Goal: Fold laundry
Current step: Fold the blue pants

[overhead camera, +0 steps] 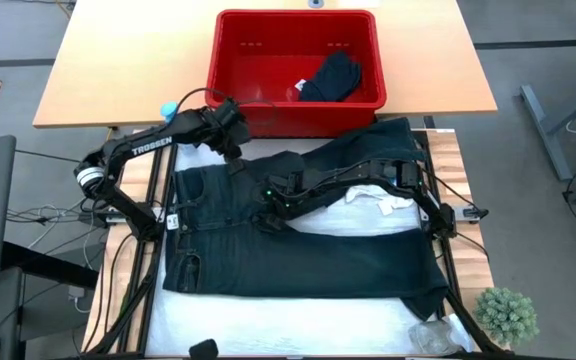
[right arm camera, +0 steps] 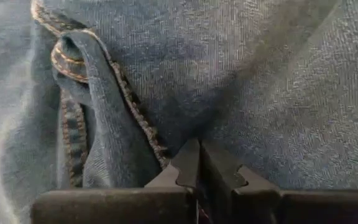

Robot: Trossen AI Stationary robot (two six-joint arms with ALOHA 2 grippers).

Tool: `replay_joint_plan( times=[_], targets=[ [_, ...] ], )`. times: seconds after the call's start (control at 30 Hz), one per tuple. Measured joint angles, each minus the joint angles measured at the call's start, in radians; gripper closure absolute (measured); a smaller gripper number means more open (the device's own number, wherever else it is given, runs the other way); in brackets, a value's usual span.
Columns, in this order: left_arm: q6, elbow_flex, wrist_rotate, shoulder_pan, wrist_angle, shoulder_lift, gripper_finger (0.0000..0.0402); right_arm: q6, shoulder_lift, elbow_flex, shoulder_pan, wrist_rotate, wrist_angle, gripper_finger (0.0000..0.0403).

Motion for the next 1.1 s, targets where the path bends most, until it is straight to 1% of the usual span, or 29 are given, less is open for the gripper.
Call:
replay_joint_plan(
  times=[0.07, 0.13, 0.23, 0.3, 0.43, 0.5, 0.53, 0.6, 0.67, 0.7, 0.77, 0.93, 1.0, 1.1],
  targets=[
    [-0.008, 0.0, 0.001, -0.01, 0.0, 0.0, 0.0314, 0.0, -0.001, 0.0, 0.003, -0.002, 0.001, 0.0359],
    [-0.092, 0.0, 0.023, -0.015, -0.023, 0.0, 0.0297, -0.002, -0.026, -0.003, 0.002, -0.002, -0.011, 0.0362],
    [-0.157, -0.006, 0.184, -0.013, -0.094, 0.0, 0.0283, -0.008, -0.12, -0.001, -0.01, -0.001, -0.031, 0.0365],
    [-0.188, -0.026, 0.252, -0.026, -0.101, 0.0, 0.0282, -0.01, -0.196, 0.001, -0.03, 0.022, -0.065, 0.0365],
    [-0.242, -0.076, 0.267, -0.063, -0.074, -0.005, 0.029, -0.02, -0.346, 0.001, -0.082, 0.1, -0.169, 0.0366],
    [-0.288, -0.098, 0.267, -0.09, -0.049, -0.005, 0.0294, -0.019, -0.417, 0.001, -0.119, 0.14, -0.265, 0.0366],
    [-0.308, -0.107, 0.265, -0.105, -0.045, -0.005, 0.0295, -0.019, -0.45, 0.001, -0.139, 0.165, -0.319, 0.0366],
    [-0.327, -0.125, 0.267, -0.145, -0.023, -0.005, 0.0297, -0.023, -0.498, 0.004, -0.175, 0.285, -0.445, 0.0364],
    [-0.33, -0.143, 0.266, -0.184, -0.013, -0.005, 0.0298, -0.069, -0.522, 0.003, -0.212, 0.406, -0.575, 0.0356],
    [-0.33, -0.151, 0.267, -0.203, -0.015, -0.005, 0.0298, -0.097, -0.528, 0.002, -0.235, 0.434, -0.626, 0.035],
    [-0.331, -0.164, 0.267, -0.233, -0.006, -0.005, 0.0299, -0.144, -0.539, 0.0, -0.287, 0.422, -0.71, 0.0332],
    [-0.309, -0.184, 0.293, -0.286, 0.004, -0.007, 0.0299, -0.3, -0.566, 0.001, -0.409, 0.293, -0.864, 0.0274],
    [-0.306, -0.195, 0.31, -0.295, 0.014, -0.011, 0.0299, -0.371, -0.564, -0.001, -0.437, 0.26, -0.878, 0.0252],
    [-0.308, -0.22, 0.313, -0.298, 0.031, -0.025, 0.0299, -0.504, -0.572, -0.037, -0.446, 0.239, -0.844, 0.0226]
  ],
)
